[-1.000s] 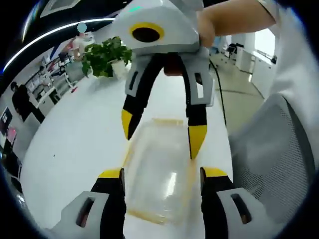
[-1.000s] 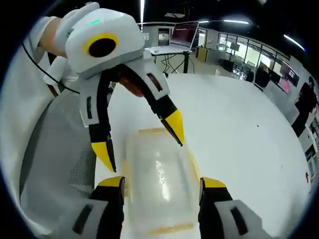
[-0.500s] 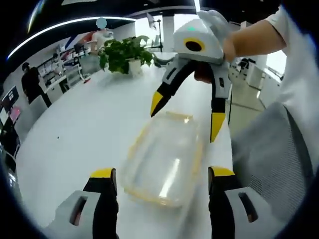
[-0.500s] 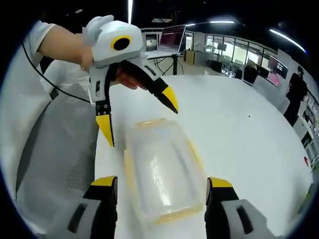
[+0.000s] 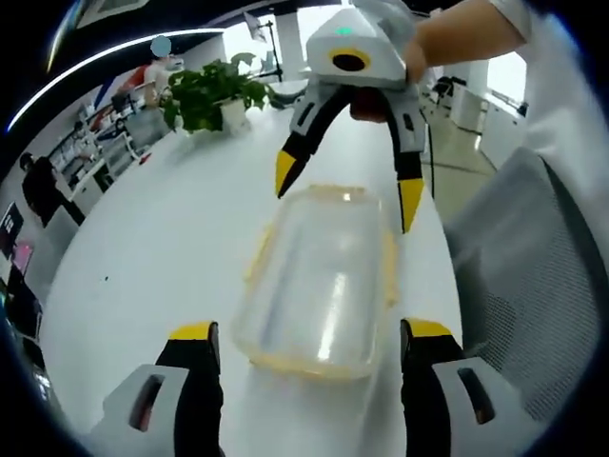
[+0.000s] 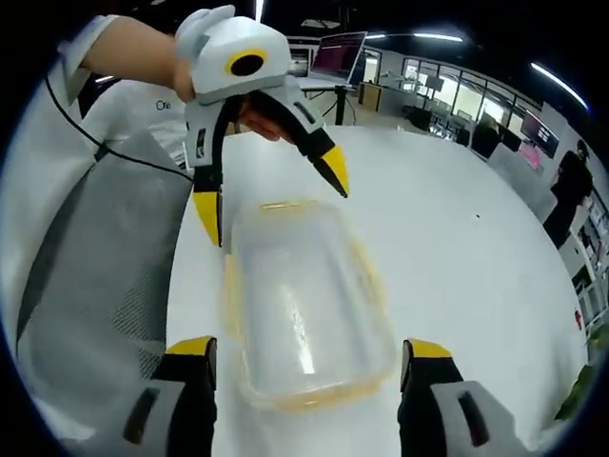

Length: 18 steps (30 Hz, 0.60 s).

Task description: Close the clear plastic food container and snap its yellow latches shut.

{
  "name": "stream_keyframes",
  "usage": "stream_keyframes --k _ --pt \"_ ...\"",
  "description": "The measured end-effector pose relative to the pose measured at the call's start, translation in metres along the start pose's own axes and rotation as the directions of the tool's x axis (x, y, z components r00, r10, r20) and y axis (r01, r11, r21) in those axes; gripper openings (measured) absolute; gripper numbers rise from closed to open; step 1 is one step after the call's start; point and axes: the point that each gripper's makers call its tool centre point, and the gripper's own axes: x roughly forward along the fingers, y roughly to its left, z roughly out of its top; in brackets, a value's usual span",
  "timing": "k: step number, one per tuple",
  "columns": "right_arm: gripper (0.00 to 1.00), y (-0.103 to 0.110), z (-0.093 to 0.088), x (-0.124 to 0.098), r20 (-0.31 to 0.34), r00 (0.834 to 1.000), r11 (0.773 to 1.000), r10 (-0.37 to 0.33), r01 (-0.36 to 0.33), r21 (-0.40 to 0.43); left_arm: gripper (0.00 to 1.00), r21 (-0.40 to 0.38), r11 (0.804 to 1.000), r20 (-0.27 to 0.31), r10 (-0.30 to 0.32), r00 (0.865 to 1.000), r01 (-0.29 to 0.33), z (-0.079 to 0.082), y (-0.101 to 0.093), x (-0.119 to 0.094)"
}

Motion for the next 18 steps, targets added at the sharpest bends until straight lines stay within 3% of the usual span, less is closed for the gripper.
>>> stream_keyframes --k 7,12,13,16,18 --pt "0.84 0.001 -0.005 0.006 -0.031 0.999 1.000 0.020 -0.020 -0.015 0.84 0.028 0.998 -0.014 -0.049 0.999 0.050 0.001 -0.009 0.008" --pt "0.86 0.001 -0.003 0.012 -0.044 0.999 0.999 0.030 -0.031 -0.022 0.86 0.097 0.993 -0.085 -0.056 0.995 0.065 -0.007 -0.007 0.014" --pt "0.86 0.001 -0.002 0.013 -0.053 0.998 0.999 0.032 -0.035 -0.041 0.86 0.145 0.987 -0.108 -0.060 0.992 0.075 -0.009 -0.006 0.016" --pt "0.85 0.000 -0.004 0.016 -0.107 0.993 0.991 0.044 -0.057 -0.120 0.82 0.156 0.984 -0.155 -0.067 0.986 0.091 -0.013 -0.004 0.020" --pt "0.84 0.000 0.000 0.017 -0.113 0.992 0.990 0.051 -0.066 -0.128 0.82 0.168 0.980 -0.165 -0.080 0.983 0.107 -0.011 -0.005 0.022"
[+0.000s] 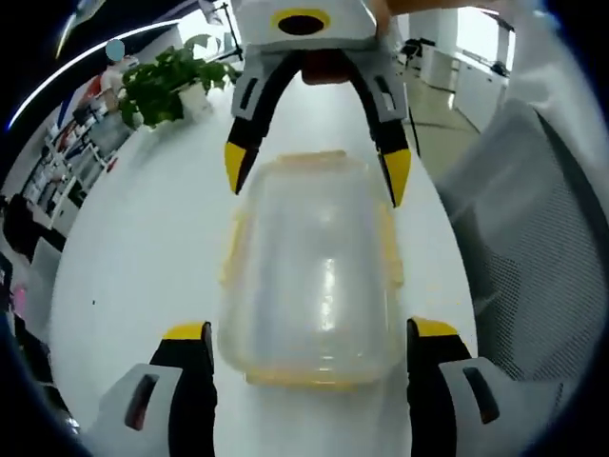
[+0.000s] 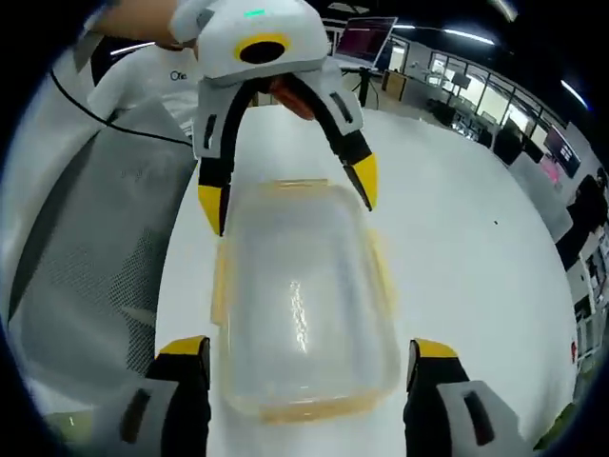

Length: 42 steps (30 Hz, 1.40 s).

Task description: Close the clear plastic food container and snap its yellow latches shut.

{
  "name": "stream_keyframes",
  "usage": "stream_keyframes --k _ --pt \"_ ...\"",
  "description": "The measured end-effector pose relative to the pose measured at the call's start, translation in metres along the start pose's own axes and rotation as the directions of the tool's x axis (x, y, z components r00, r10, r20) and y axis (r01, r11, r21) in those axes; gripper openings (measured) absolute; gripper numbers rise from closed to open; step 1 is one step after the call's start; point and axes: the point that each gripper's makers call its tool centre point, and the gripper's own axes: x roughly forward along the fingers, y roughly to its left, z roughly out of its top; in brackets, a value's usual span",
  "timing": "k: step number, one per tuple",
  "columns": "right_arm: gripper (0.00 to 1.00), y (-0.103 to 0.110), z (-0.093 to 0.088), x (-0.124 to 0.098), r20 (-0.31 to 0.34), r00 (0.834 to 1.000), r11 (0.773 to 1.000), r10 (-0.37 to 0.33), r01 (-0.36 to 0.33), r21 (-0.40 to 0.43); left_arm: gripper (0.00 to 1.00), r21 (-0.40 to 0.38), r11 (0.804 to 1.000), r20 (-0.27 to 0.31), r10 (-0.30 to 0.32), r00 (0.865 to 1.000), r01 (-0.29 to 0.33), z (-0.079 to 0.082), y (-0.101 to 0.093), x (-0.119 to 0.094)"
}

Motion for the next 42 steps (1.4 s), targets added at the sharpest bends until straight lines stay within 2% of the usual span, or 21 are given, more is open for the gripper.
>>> stream_keyframes --k 2,3,6,12,19,28,42 --pt "0.81 -0.002 0.002 0.001 -0.011 1.000 1.000 0.009 -0.009 -0.013 0.78 0.008 1.000 -0.005 -0.015 1.000 0.015 0.002 -0.001 0.001" --pt "0.82 -0.002 0.002 0.002 -0.017 1.000 1.000 0.015 -0.015 -0.017 0.77 0.025 1.000 -0.025 -0.010 1.000 0.010 0.000 0.000 0.001" --pt "0.79 0.001 -0.001 0.006 -0.038 0.998 0.999 0.041 -0.042 -0.013 0.77 0.028 1.000 -0.036 -0.014 0.999 0.015 0.000 0.002 0.002" --pt "0.78 -0.001 -0.001 0.005 -0.017 0.999 0.999 0.042 -0.043 -0.023 0.77 0.024 1.000 -0.040 -0.012 0.999 0.013 -0.002 0.002 0.002" --pt "0.78 0.000 0.003 0.008 -0.037 0.998 0.998 0.045 -0.047 -0.036 0.76 0.023 1.000 -0.054 -0.002 0.999 0.004 -0.005 0.001 0.001" --pt "0.78 0.005 0.026 0.022 -0.040 0.998 0.997 0.057 -0.059 -0.053 0.76 0.012 1.000 -0.050 0.005 0.999 -0.004 -0.030 -0.002 -0.015" --pt "0.78 0.012 0.082 0.055 -0.033 0.997 0.995 0.069 -0.072 -0.073 0.76 -0.001 1.000 -0.061 0.012 0.998 -0.012 -0.085 -0.003 -0.047"
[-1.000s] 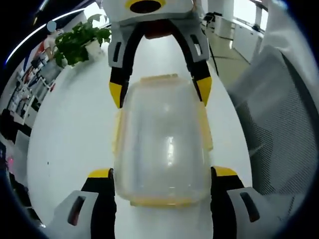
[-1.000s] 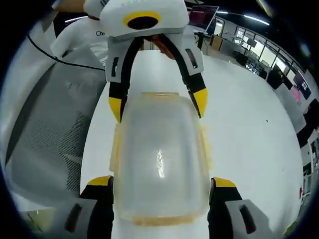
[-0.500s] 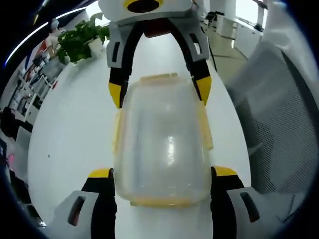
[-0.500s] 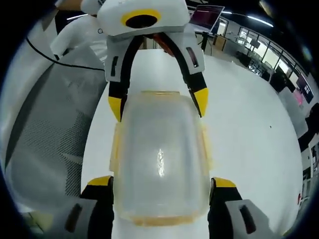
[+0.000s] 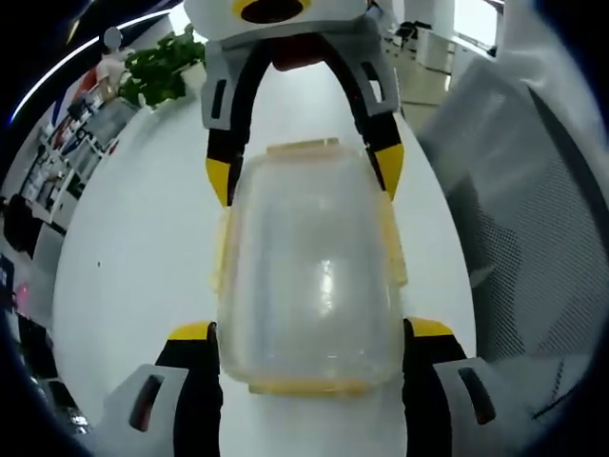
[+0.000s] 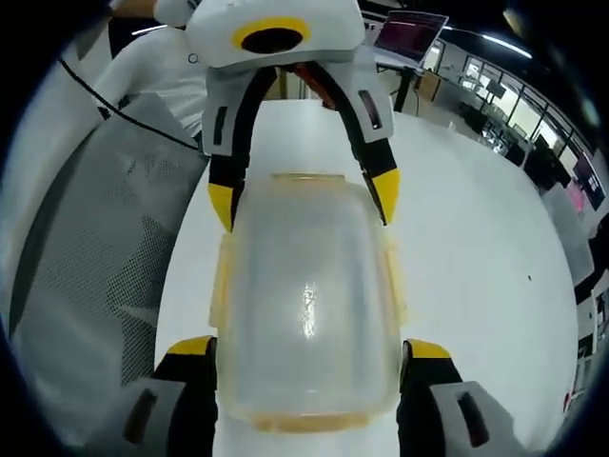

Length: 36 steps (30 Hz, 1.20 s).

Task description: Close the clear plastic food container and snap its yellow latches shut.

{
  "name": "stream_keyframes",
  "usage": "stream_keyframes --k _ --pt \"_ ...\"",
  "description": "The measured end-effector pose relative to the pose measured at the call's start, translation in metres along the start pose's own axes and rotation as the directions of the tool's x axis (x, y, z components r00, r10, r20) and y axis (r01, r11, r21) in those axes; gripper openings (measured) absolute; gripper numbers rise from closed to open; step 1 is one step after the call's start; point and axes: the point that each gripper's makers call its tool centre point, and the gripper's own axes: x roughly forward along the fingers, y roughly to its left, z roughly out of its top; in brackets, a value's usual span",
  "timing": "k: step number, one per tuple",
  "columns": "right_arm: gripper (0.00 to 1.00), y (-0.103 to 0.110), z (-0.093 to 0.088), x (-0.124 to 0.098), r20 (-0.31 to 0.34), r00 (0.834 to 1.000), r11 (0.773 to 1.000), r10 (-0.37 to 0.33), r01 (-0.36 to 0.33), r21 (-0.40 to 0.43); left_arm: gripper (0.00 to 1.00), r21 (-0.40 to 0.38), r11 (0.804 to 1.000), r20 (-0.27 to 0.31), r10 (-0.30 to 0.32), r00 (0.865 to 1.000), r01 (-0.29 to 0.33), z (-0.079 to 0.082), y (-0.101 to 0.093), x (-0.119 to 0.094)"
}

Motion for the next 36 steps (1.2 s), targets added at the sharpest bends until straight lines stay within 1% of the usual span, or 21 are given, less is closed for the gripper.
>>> stream_keyframes --k 3,5,9,13,19,21,27,36 --pt "0.78 -0.001 0.012 0.006 0.009 1.000 1.000 0.002 -0.002 -0.001 0.76 0.002 1.000 0.000 -0.001 1.000 0.001 -0.013 0.002 -0.006" --pt "0.78 -0.004 0.014 0.008 0.005 1.000 1.000 0.004 -0.004 -0.005 0.76 0.000 1.000 0.005 -0.001 1.000 0.001 -0.016 0.004 -0.008" --pt "0.78 -0.011 0.017 0.010 -0.005 1.000 1.000 0.007 -0.007 -0.009 0.76 -0.001 1.000 0.005 -0.002 1.000 0.002 -0.018 0.010 -0.008" --pt "0.78 -0.022 0.018 0.011 -0.009 1.000 1.000 0.010 -0.010 -0.008 0.76 0.005 1.000 0.000 -0.003 1.000 0.003 -0.021 0.021 -0.008" --pt "0.79 -0.048 0.022 0.013 -0.005 1.000 1.000 0.007 -0.007 0.000 0.76 0.015 1.000 -0.018 -0.007 1.000 0.007 -0.027 0.049 -0.005" --pt "0.79 -0.055 0.022 0.014 -0.010 1.000 1.000 0.008 -0.009 -0.003 0.76 0.014 1.000 -0.020 -0.008 1.000 0.008 -0.027 0.055 -0.005" --pt "0.79 -0.083 0.020 0.015 -0.013 1.000 1.000 0.007 -0.007 -0.001 0.76 0.019 1.000 -0.030 -0.010 0.999 0.011 -0.029 0.084 -0.001" --pt "0.79 -0.116 0.021 0.015 0.003 1.000 1.000 0.005 -0.006 0.003 0.77 0.018 1.000 -0.031 -0.009 0.999 0.009 -0.030 0.116 0.003"
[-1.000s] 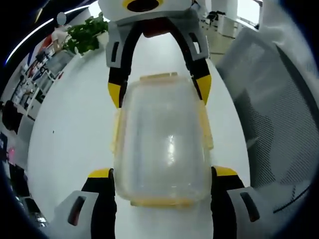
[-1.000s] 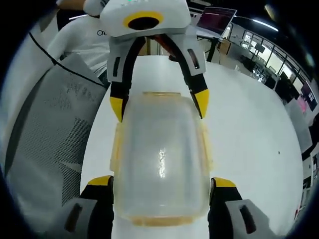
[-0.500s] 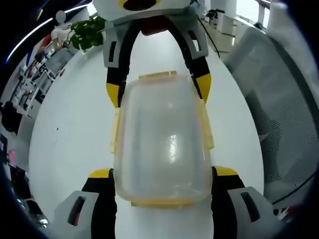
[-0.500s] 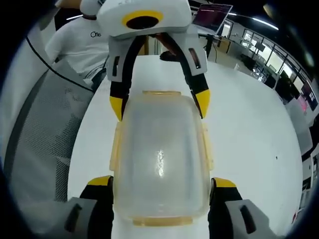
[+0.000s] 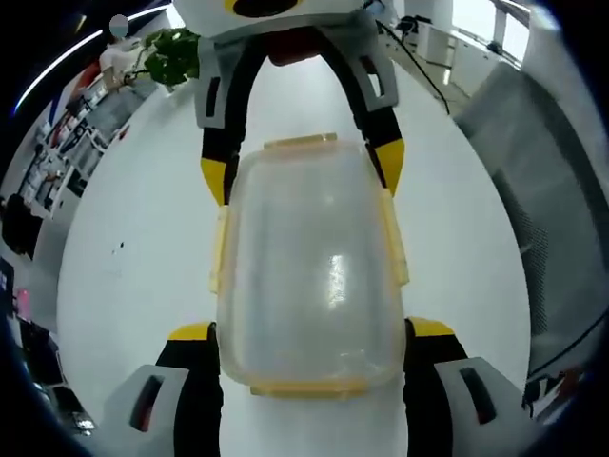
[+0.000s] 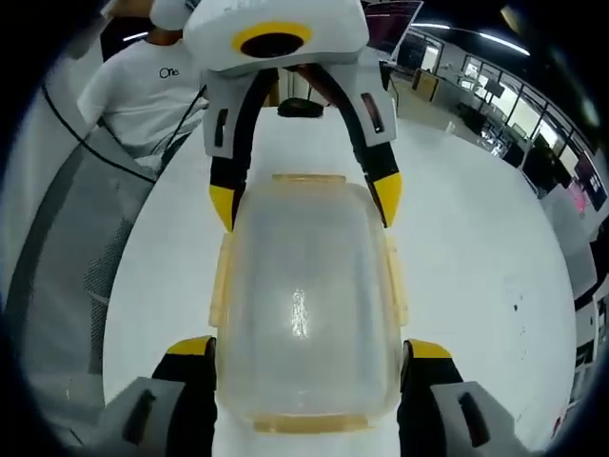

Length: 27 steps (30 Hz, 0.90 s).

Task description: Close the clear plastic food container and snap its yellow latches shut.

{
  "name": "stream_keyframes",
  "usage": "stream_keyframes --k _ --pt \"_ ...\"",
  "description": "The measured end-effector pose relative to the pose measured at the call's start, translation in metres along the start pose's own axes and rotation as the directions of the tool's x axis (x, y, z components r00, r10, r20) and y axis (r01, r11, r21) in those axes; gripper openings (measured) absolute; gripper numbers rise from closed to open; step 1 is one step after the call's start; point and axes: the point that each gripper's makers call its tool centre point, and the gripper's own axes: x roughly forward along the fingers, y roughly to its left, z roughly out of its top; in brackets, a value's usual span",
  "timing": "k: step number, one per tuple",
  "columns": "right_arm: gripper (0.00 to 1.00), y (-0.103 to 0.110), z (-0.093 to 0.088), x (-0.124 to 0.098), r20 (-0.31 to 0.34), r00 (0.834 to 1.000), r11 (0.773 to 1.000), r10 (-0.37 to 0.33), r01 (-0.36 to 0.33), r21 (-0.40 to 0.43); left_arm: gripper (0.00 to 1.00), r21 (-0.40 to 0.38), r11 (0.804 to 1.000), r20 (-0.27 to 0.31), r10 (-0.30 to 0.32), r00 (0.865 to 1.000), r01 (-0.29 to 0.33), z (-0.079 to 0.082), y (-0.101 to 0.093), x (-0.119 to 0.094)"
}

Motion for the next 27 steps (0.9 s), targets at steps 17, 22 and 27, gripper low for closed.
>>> stream_keyframes --k 17,22,27 --pt "0.93 -0.019 -0.001 -0.001 -0.023 1.000 1.000 -0.014 0.015 0.026 0.98 -0.016 1.000 -0.007 -0.023 1.000 0.022 0.000 0.010 0.004" --pt "0.99 -0.014 -0.004 -0.001 -0.019 1.000 0.998 0.004 -0.003 0.057 1.00 -0.049 0.999 -0.017 -0.015 1.000 0.015 0.000 0.005 0.002" --pt "0.99 -0.012 -0.003 -0.003 -0.043 0.999 0.999 -0.014 0.015 0.034 1.00 -0.057 0.998 -0.008 -0.004 1.000 0.004 0.003 0.008 -0.004"
